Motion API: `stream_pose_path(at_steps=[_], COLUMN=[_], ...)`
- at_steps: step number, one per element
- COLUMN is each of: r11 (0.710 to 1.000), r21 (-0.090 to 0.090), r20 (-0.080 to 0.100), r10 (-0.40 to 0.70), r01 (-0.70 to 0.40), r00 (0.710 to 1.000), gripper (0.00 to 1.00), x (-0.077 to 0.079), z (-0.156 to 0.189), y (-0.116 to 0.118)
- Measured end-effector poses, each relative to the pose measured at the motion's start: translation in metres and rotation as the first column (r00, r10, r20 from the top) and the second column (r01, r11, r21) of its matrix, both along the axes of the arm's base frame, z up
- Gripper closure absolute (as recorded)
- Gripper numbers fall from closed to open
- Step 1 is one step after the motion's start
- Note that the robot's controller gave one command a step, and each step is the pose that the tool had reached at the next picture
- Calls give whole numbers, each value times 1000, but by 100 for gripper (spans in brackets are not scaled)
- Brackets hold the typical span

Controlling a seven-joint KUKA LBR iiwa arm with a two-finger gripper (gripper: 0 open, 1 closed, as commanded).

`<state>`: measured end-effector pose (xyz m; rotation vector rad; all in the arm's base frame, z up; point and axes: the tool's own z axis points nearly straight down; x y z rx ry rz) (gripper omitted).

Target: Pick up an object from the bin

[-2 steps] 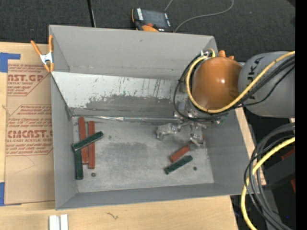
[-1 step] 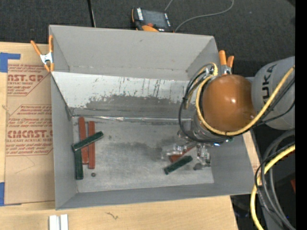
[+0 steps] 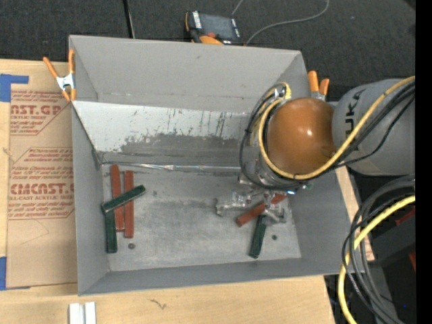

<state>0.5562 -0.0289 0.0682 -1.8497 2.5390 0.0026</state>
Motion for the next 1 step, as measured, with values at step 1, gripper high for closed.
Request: stream_pose_path(at_steps=[1], r11=[1000], r21=[-4], r20=[-2], r10=[-3], r01=[3], r00=[1000], gripper=[100], x=[0], z=[4], y=[-2])
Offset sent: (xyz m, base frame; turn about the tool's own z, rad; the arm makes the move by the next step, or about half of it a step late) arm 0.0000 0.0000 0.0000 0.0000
